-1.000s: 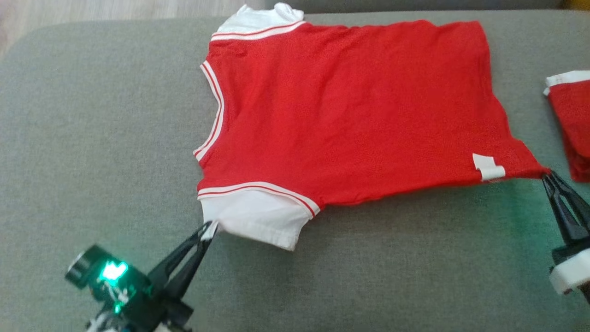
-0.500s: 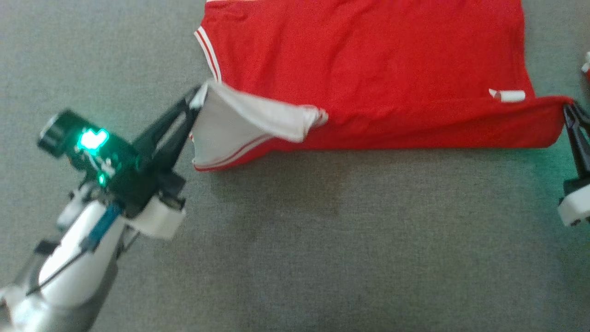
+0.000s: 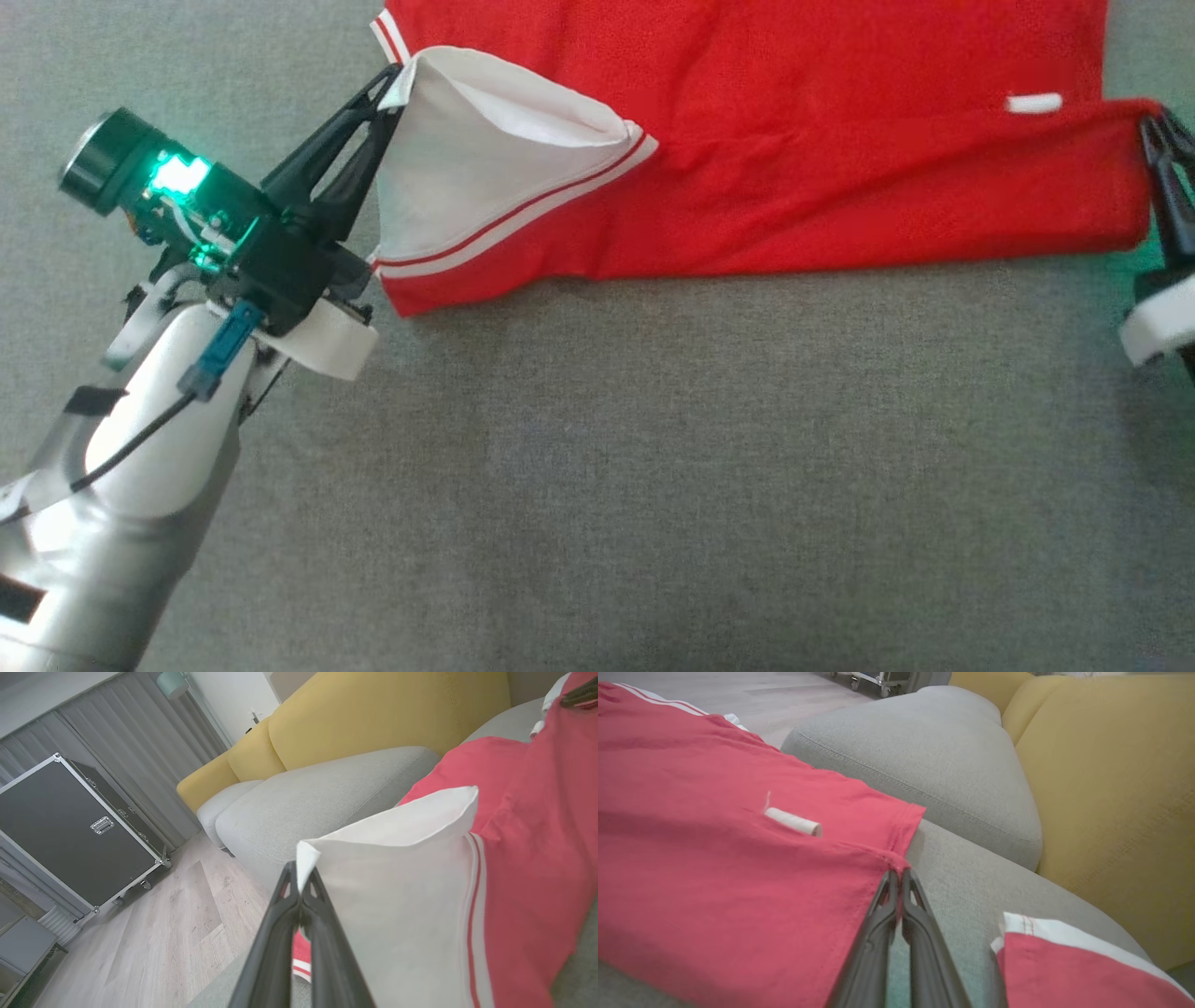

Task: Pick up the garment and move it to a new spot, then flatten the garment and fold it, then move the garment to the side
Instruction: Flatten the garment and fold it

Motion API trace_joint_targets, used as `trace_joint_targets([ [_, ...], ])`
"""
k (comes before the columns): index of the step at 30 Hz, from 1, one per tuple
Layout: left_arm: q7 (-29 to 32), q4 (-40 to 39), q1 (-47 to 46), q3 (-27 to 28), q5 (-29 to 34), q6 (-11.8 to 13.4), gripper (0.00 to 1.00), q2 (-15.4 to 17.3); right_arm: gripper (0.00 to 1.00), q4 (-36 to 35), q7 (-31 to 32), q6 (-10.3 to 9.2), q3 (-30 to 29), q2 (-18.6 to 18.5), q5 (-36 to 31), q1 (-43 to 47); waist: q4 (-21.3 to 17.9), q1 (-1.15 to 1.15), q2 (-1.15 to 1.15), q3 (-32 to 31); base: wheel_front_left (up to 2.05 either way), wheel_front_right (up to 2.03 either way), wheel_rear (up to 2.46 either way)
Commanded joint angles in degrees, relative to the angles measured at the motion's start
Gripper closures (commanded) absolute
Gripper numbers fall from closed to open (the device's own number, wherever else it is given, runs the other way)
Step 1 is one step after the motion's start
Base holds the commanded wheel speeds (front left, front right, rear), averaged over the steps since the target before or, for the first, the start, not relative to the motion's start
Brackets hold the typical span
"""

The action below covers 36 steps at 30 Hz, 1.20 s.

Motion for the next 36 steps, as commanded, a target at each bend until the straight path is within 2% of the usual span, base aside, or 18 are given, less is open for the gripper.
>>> trace_joint_targets([
  [1, -0.05, -1.09, -2.37, 2.1, 0.22, 0.51, 1.0, 2.26, 1.0, -0.86, -0.66, 0.37, 0.78, -0.77, -0.32, -0.45, -0.07, -0.01, 0.0, 0.08, 0.0, 0.0, 0.0],
  [5, -0.05, 1.43, -3.05, 2.34, -0.3, 1.43, 1.0, 1.88, 1.0, 2.54, -1.69, 0.37, 2.43, 0.08, -0.97, -3.92, -0.01, -0.01, 0.0, 0.3, 0.0, 0.0, 0.0],
  [6, -0.05, 2.07, -3.11, 2.51, -0.53, 1.83, 0.56, 1.6, 0.28, 3.29, -1.92, 0.37, 2.53, 0.26, -1.16, -4.53, 0.07, -0.01, 0.0, 0.29, 0.0, 0.0, 0.0],
  [7, -0.05, 2.41, -3.24, 2.61, -0.53, 2.36, 0.0, 1.36, 0.0, 3.89, -2.14, 0.37, 2.31, 0.42, -1.54, -5.02, 0.14, -0.01, 0.0, 0.26, 0.0, 0.0, 0.0],
  [11, -0.05, 3.04, -1.1, 4.26, -2.24, 5.53, 0.0, -0.41, 0.0, 5.06, -2.7, 0.37, 1.41, 1.63, -3.01, -4.97, 0.16, -0.01, 0.0, -0.69, 0.0, 0.0, 0.0],
  [14, -0.05, 2.05, 3.92, 6.6, -5.5, 8.08, 0.0, -3.11, 0.0, 4.11, -2.84, 0.37, 0.29, 3.18, -3.31, -3.3, -0.06, -0.01, 0.0, -1.61, 0.0, 0.0, 0.0],
  [18, -0.05, 1.12, 11.76, 8.53, -9.81, 9.21, 0.0, -7.78, 0.0, 1.47, -2.87, 0.37, -1.67, 4.74, -3.55, -0.05, -0.34, -0.01, 0.0, -2.25, 0.0, 0.0, 0.0],
  [22, -0.05, 3.26, 17.05, 10.7, -13.89, 8.61, 0.0, -12.11, 0.0, -0.06, -2.88, 0.37, -3.17, 5.67, -3.81, 2.54, -0.63, -0.01, 0.0, -2.72, 0.0, 0.0, 0.0],
  [25, -0.05, 7.79, 18.59, 12.71, -16.58, 8.36, 0.0, -14.46, 0.0, -0.63, -2.89, 0.37, -3.68, 6.0, -3.86, 3.62, -1.04, -0.01, 0.0, -2.94, 0.0, 0.0, 0.0],
  [29, 0.17, 15.68, 17.44, 13.54, -18.46, 8.31, 0.0, -15.72, 0.0, -0.89, -2.89, 0.37, -3.78, 6.16, -3.89, 4.01, -1.66, -0.01, 0.0, -2.97, 0.0, 0.0, 0.0],
  [36, 2.45, 22.24, 14.98, 11.6, -20.61, 4.06, 0.0, -17.34, 0.0, 0.83, -2.89, 0.37, -3.68, 6.32, -3.17, 4.37, -1.42, -0.01, 0.0, -3.13, 0.0, 0.0, 0.0],
])
